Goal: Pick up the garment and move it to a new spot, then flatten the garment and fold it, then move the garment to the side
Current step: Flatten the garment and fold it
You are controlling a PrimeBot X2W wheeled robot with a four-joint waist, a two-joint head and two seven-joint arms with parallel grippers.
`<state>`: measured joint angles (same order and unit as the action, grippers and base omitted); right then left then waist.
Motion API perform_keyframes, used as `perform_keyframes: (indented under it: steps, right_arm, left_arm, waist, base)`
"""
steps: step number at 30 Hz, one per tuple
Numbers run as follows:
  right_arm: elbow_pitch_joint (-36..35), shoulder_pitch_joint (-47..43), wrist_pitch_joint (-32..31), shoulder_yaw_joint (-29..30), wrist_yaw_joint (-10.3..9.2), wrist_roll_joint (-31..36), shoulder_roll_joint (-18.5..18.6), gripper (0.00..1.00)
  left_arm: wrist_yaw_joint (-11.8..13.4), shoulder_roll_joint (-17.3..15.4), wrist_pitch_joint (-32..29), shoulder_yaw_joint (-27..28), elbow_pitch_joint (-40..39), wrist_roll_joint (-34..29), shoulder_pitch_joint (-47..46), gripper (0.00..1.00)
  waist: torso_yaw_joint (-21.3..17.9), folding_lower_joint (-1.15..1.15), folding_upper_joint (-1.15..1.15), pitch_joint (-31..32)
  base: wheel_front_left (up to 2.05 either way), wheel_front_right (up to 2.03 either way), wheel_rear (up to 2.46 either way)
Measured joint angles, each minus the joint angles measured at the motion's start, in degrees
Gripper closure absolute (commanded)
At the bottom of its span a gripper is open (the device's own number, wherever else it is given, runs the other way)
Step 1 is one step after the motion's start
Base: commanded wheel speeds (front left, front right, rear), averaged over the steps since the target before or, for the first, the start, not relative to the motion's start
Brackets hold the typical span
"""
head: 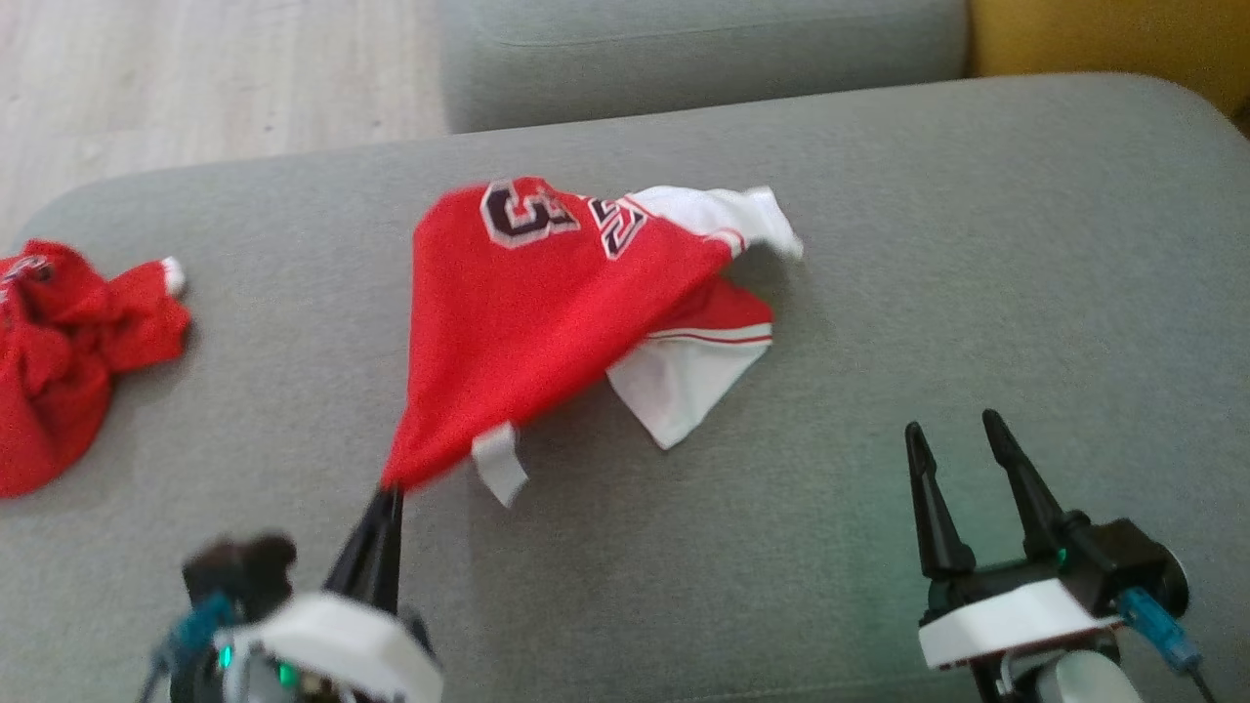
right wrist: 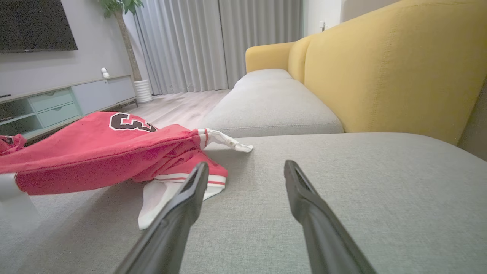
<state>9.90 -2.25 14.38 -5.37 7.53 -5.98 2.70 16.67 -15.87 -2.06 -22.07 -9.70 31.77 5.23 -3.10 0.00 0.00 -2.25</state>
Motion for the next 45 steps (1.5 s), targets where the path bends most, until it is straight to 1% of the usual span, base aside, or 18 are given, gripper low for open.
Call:
perform_keyframes:
  steps: [7, 8, 12, 18, 19, 20, 21, 23, 24, 27, 29, 32, 33, 34, 37, 39, 41, 45]
  right_arm:
    - [0.04, -1.13, 0.0, -0.42, 0.0, 0.01, 0.01, 0.0]
    - [0.05, -1.09, 0.0, -0.85, 0.0, 0.01, 0.02, 0.0]
    - [0.08, -1.1, 0.0, -1.09, 0.0, 0.01, 0.05, 0.0]
    - [0.07, -1.14, 0.0, -0.8, 0.0, 0.01, 0.09, 0.0]
    - [0.07, -1.14, 0.0, -0.71, 0.0, 0.01, 0.09, 0.0]
    - [0.05, -1.14, 0.0, -0.66, 0.0, 0.01, 0.09, 0.0]
    - [0.05, -1.16, 0.0, -0.6, 0.0, 0.01, 0.09, 0.0]
    - [0.05, -1.25, 0.0, -0.54, 0.0, 0.01, 0.09, 0.0]
    - [0.03, -1.31, 0.0, -0.48, 0.0, 0.0, 0.09, 0.0]
    - [0.01, -1.76, 0.0, -0.4, 0.0, 0.01, 0.08, 0.0]
    - [0.03, -1.92, 0.0, -0.43, 0.0, 0.0, 0.08, 0.0]
    - [-0.05, -1.9, 0.0, -0.52, 0.0, 0.0, 0.04, 0.0]
    - [-0.11, -1.88, 0.0, -0.51, 0.0, 0.0, 0.05, 0.0]
    - [-0.19, -1.88, 0.0, -0.58, 0.0, 0.0, 0.04, 0.0]
    - [-0.2, -1.87, 0.0, -1.3, 0.0, 0.0, 0.04, 0.0]
    - [-0.25, -1.77, 0.0, -1.69, 0.0, 0.0, 0.04, 0.0]
    - [-0.3, -1.56, 0.0, -2.15, 0.0, 0.0, 0.04, 0.0]
    - [-0.76, 0.06, 0.0, -3.48, 0.0, -0.01, 0.03, 0.0]
  left_arm:
    - [-0.82, 0.71, 6.77, -0.2, 10.34, 1.21, 5.47, 1.0]
    - [-1.24, 1.04, 8.55, -0.18, 14.97, 1.02, 5.45, 1.0]
    - [-2.38, 1.64, 12.39, 0.07, 22.23, 0.99, 5.45, 1.0]
    - [-3.16, 1.85, 14.64, 0.23, 27.13, 0.22, 5.41, 1.0]
    - [-3.43, 1.91, 14.89, 0.33, 27.35, 0.22, 5.4, 0.97]
    - [-3.96, 1.93, 15.03, 0.33, 27.47, 0.25, 5.41, 0.79]
    - [-4.64, 2.12, 15.04, 0.51, 27.44, 0.68, 5.41, 0.67]
    - [-5.44, 2.34, 14.9, 0.41, 27.31, 1.75, 5.44, 0.07]
    - [-5.78, 2.38, 14.33, 0.51, 26.92, 2.35, 5.5, 0.0]
    - [-5.53, 2.47, 11.7, 1.04, 24.44, 4.67, 5.97, 0.0]
    - [-2.77, 2.22, 10.17, 2.15, 22.02, 4.69, 6.65, 0.0]
    - [2.36, 0.22, 9.25, 4.03, 16.68, 2.37, 7.25, 0.0]
    - [3.72, -0.55, 9.6, 4.47, 14.41, 0.96, 7.21, 0.0]
    - [4.11, -1.38, 9.77, 4.31, 12.03, -0.53, 7.03, 0.0]
    - [3.94, -1.97, 8.99, 1.97, 6.36, -3.34, 4.08, 0.0]
    - [2.75, -1.85, 7.64, -1.14, 4.52, -5.21, -0.12, 0.0]
    - [1.24, -1.75, 5.64, -4.48, 4.54, -7.73, -5.11, 0.0]
    - [-2.59, 0.57, 3.55, -10.68, 8.0, -11.21, -14.58, 0.0]
  waist:
    - [3.01, 0.0, 0.0, -0.09]
    - [3.03, 0.0, 0.0, -0.18]
    - [2.45, 0.0, 0.0, -0.13]
    - [1.21, 0.0, 0.0, -0.21]
    - [1.08, 0.0, 0.0, -0.24]
    - [0.96, 0.0, 0.0, -0.27]
    - [0.9, 0.0, 0.0, -0.27]
    - [0.82, 0.0, 0.0, -0.18]
    - [0.81, 0.0, 0.0, -0.19]
    - [0.77, 0.0, 0.0, -0.37]
    - [0.61, 0.0, 0.0, -0.41]
    - [0.05, 0.0, 0.0, -0.44]
    - [-0.15, 0.0, 0.0, -0.41]
    - [-0.37, 0.0, 0.0, -0.39]
    - [-1.25, 0.0, 0.0, -0.51]
    - [-2.05, 0.0, 0.0, -0.74]
    - [-3.03, 0.0, 0.0, -1.04]
    - [-5.3, 0.0, 0.0, -1.98]
  base:
    - [0.0, 0.0, 0.0]
    - [0.0, 0.0, 0.0]
    - [0.0, 0.0, 0.0]
    - [0.0, 0.0, 0.0]
    - [0.0, 0.0, 0.0]
    - [0.0, 0.0, 0.0]
    - [0.0, 0.0, 0.0]
    - [0.0, 0.0, 0.0]
    - [0.0, 0.0, 0.0]
    - [0.0, 0.0, 0.0]
    - [0.0, 0.0, 0.0]
    - [0.0, 0.0, 0.0]
    - [0.0, 0.0, 0.0]
    - [0.0, 0.0, 0.0]
    - [0.0, 0.0, 0.0]
    - [0.0, 0.0, 0.0]
    - [0.0, 0.0, 0.0]
    - [0.0, 0.0, 0.0]
